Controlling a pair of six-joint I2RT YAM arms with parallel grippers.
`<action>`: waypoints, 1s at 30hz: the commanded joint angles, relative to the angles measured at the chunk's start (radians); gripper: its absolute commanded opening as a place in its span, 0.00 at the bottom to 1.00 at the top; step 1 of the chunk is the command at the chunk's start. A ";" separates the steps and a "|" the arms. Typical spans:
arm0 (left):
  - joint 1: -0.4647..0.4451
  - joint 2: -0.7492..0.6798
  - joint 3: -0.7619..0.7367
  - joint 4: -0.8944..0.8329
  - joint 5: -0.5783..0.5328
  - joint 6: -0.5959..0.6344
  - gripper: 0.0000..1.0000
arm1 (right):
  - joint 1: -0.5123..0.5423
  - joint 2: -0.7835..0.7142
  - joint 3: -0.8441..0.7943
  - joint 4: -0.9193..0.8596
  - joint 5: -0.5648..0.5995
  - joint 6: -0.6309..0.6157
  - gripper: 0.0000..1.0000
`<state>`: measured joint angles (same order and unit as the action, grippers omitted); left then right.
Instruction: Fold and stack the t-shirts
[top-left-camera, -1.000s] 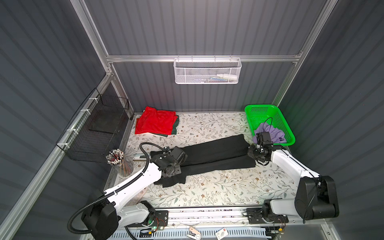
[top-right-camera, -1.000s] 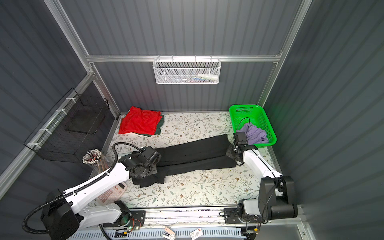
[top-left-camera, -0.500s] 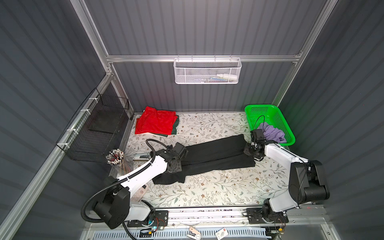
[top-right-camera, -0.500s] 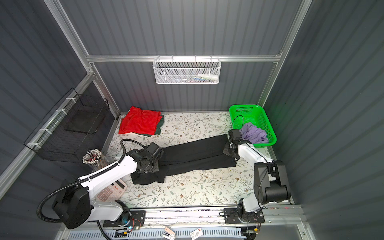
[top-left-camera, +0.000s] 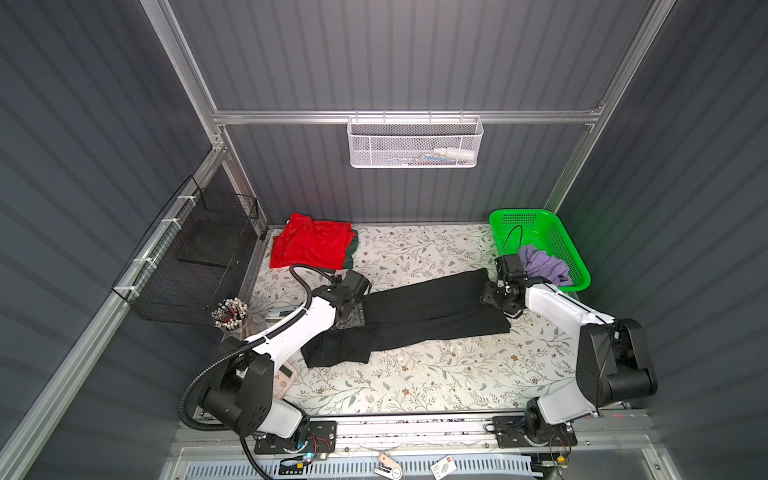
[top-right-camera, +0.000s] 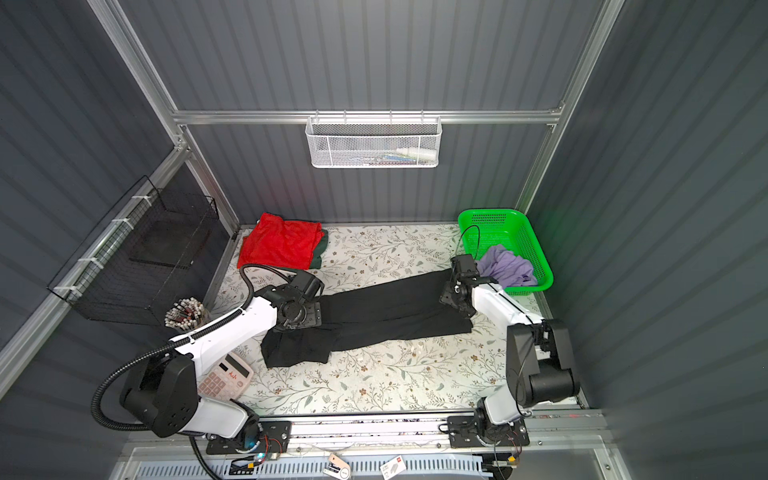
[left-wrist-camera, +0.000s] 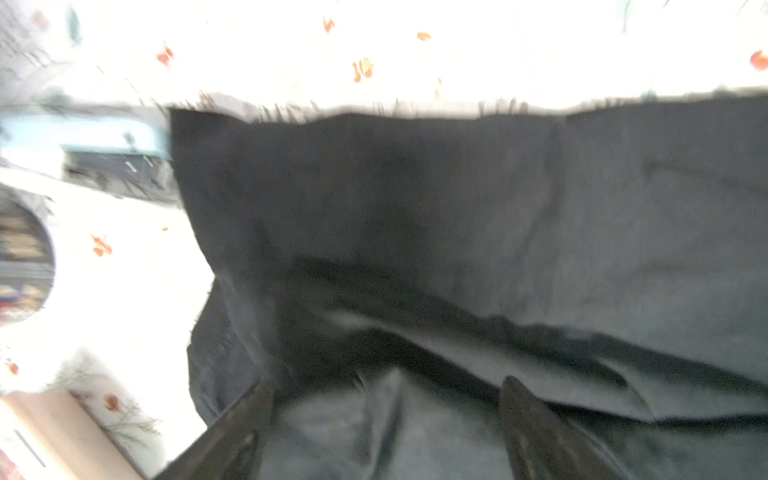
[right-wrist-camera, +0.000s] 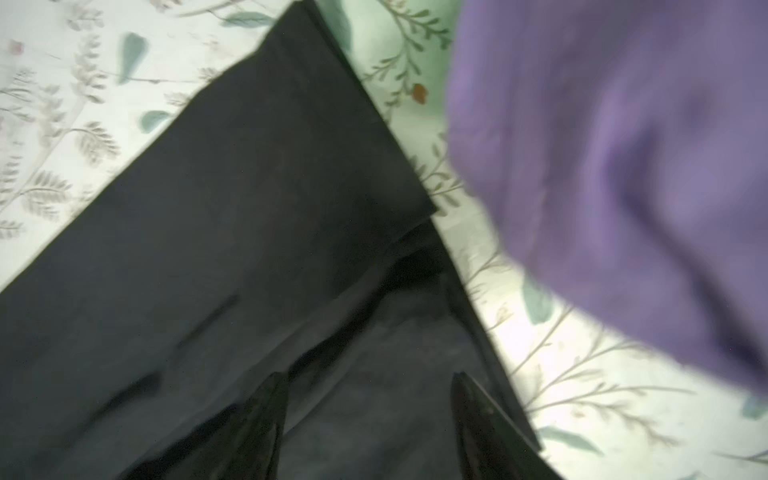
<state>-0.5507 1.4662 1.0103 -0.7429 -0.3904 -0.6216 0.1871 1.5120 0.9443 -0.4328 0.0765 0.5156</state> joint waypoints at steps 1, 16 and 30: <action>0.000 -0.019 0.019 -0.026 -0.081 0.033 0.90 | 0.071 -0.078 -0.035 0.022 -0.040 0.006 0.67; 0.012 -0.409 -0.171 -0.222 0.009 -0.133 0.66 | 0.453 0.006 0.031 0.087 -0.320 0.058 0.54; 0.011 -0.414 -0.326 -0.097 0.184 -0.162 0.52 | 0.626 0.271 0.260 0.001 -0.478 0.016 0.44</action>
<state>-0.5461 1.0283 0.6899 -0.8902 -0.2401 -0.7715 0.8143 1.7630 1.1675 -0.3908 -0.3729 0.5503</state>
